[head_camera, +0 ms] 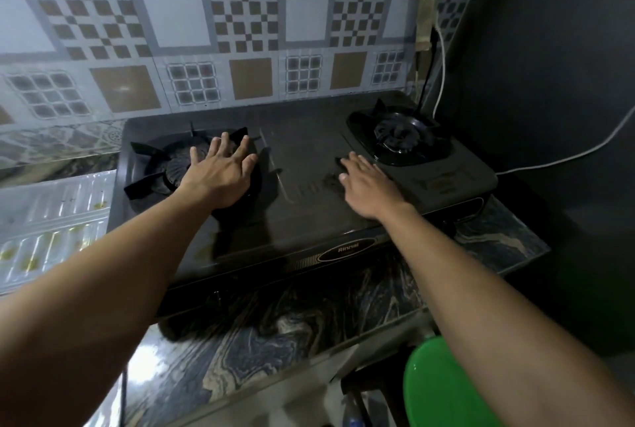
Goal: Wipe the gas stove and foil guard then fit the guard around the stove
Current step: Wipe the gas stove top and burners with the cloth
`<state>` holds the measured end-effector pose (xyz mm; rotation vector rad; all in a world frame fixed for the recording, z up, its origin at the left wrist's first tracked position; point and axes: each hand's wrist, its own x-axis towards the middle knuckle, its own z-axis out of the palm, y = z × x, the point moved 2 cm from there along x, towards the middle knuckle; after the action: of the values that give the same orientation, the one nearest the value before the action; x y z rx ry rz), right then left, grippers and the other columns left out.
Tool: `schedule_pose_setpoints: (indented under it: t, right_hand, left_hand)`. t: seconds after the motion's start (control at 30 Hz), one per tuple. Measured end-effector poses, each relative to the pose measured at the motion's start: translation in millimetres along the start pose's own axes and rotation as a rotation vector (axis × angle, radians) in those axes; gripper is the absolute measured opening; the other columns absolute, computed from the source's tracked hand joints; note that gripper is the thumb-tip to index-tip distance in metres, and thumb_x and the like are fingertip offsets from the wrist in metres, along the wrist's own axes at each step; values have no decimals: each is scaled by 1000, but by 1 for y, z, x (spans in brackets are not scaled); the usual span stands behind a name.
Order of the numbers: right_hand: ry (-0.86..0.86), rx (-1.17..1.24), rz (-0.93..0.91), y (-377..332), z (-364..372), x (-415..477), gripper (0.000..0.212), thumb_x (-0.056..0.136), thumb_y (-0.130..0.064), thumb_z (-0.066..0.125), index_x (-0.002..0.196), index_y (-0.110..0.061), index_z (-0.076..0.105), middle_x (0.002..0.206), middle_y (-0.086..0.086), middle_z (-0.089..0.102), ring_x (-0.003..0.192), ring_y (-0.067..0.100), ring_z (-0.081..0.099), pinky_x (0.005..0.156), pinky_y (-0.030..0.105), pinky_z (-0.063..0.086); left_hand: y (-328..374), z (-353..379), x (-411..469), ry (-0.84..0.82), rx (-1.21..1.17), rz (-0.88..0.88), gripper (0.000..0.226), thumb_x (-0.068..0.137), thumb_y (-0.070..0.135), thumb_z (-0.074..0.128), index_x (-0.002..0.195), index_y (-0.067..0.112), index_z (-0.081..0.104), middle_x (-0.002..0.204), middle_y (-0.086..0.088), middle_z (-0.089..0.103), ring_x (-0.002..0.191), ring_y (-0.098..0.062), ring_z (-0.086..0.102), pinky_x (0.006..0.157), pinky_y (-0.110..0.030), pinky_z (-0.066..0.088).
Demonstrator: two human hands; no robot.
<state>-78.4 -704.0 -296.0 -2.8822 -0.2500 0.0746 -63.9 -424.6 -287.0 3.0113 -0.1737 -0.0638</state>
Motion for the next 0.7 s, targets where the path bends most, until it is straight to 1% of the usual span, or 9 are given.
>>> schedule_pose_setpoints:
  t: [0.07, 0.13, 0.23, 0.3, 0.4, 0.5, 0.6, 0.7]
  right_hand:
    - [9, -11, 81, 25, -6, -1, 51, 106, -29, 26, 153, -10, 23, 164, 9, 12, 150, 21, 11, 120, 39, 9]
    - [36, -26, 133, 33, -5, -5, 51, 106, -28, 26, 153, -9, 24, 163, 11, 13, 150, 23, 12, 121, 40, 9]
    - [120, -45, 110, 13, 6, -16, 48, 105, -25, 27, 150, -8, 29, 162, 13, 18, 150, 23, 14, 120, 40, 9]
    - [141, -23, 21, -16, 15, -27, 47, 104, -23, 29, 149, -9, 31, 161, 11, 21, 150, 22, 15, 120, 39, 10]
    - [150, 2, -181, -73, 31, -44, 47, 104, -23, 31, 148, -9, 36, 160, 11, 27, 148, 21, 20, 120, 38, 13]
    - [188, 2, -385, -115, 45, -61, 42, 102, -23, 38, 140, -10, 48, 152, 11, 42, 144, 22, 32, 117, 40, 21]
    - [210, -2, -486, -112, 47, -72, 42, 101, -27, 40, 138, -12, 52, 148, 7, 48, 140, 19, 38, 116, 37, 25]
    - [202, -9, -486, -83, 39, -74, 44, 102, -32, 38, 141, -14, 50, 150, 3, 46, 141, 15, 37, 117, 35, 25]
  left_hand:
    - [1, 0, -1, -4, 2, -2, 62, 101, 52, 9, 158, 27, 2, 165, -13, -4, 153, -29, -4, 117, -62, 0]
    - [2, -1, -2, -6, -1, -7, 62, 101, 52, 9, 158, 27, 2, 165, -12, -4, 153, -29, -4, 117, -61, 0]
    - [2, -2, -3, -17, -8, -8, 62, 102, 51, 10, 158, 26, 1, 165, -13, -5, 153, -29, -4, 117, -62, 0]
    - [1, -3, -3, -29, -19, -14, 62, 102, 51, 10, 158, 27, 1, 165, -12, -6, 153, -29, -5, 117, -62, -1]
    - [2, -3, -3, -43, -34, -16, 62, 102, 51, 11, 158, 26, 1, 165, -12, -7, 153, -29, -5, 117, -63, -1]
    - [3, -4, -1, -42, -13, -26, 62, 102, 49, 13, 158, 24, 3, 165, -13, -5, 153, -30, -3, 116, -64, 1]
    - [5, -4, -1, -39, 1, -31, 61, 102, 48, 14, 158, 24, 5, 165, -13, -5, 152, -31, -2, 116, -65, 3]
    - [7, -4, -1, -16, -12, -43, 62, 102, 48, 14, 158, 24, 6, 166, -12, -3, 153, -30, -1, 117, -64, 4]
